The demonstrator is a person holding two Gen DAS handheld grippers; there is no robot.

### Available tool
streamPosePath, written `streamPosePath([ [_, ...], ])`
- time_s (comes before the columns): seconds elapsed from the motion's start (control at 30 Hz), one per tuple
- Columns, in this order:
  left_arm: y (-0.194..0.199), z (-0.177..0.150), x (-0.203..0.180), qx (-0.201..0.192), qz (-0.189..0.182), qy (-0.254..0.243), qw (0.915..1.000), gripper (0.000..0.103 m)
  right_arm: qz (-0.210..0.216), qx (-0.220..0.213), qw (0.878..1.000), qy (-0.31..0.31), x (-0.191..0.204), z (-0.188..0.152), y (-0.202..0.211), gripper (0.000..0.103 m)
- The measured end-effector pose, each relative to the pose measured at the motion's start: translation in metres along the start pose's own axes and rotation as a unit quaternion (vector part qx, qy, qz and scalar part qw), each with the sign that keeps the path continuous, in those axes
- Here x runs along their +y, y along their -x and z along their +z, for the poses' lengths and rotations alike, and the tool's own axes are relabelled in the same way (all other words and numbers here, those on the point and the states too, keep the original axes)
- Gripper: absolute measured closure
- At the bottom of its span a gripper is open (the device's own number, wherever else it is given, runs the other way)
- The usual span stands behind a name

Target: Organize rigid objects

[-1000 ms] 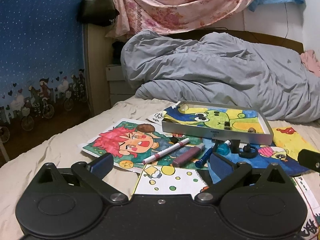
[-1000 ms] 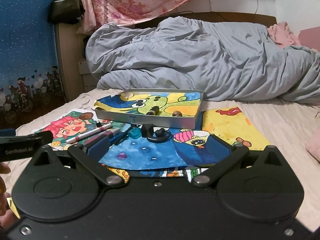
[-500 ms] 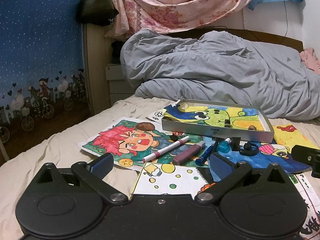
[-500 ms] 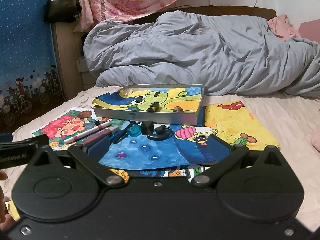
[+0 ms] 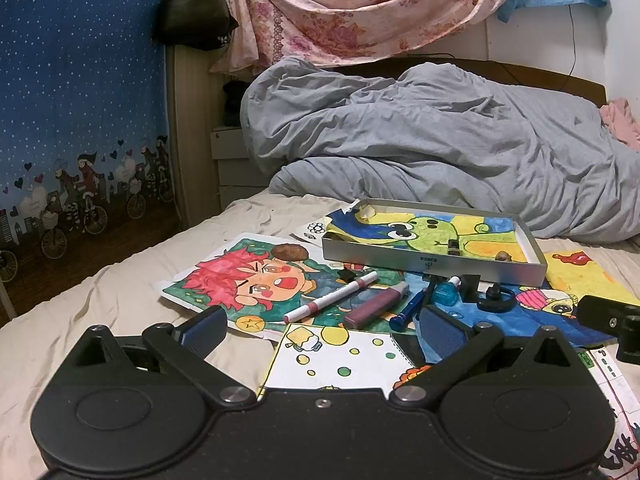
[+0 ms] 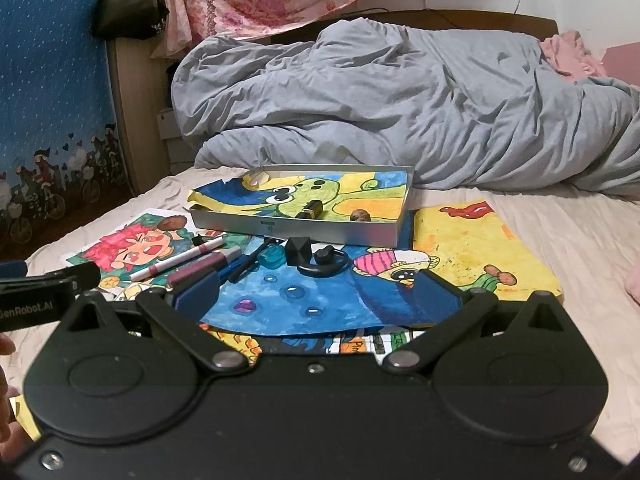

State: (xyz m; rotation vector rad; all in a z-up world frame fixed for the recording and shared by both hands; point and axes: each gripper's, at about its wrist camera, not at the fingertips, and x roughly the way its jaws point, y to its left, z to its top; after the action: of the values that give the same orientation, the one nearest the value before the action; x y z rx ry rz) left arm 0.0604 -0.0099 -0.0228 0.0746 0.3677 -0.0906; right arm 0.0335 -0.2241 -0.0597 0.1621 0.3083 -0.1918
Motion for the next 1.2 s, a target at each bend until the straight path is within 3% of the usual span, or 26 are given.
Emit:
streamPosePath([
  [1.2,-0.008,0.006,-0.003,-0.006,0.003,0.024,0.9997,0.001,0.009,0.004,0.999,0.045,0.009,0.011,-0.027,0.001],
])
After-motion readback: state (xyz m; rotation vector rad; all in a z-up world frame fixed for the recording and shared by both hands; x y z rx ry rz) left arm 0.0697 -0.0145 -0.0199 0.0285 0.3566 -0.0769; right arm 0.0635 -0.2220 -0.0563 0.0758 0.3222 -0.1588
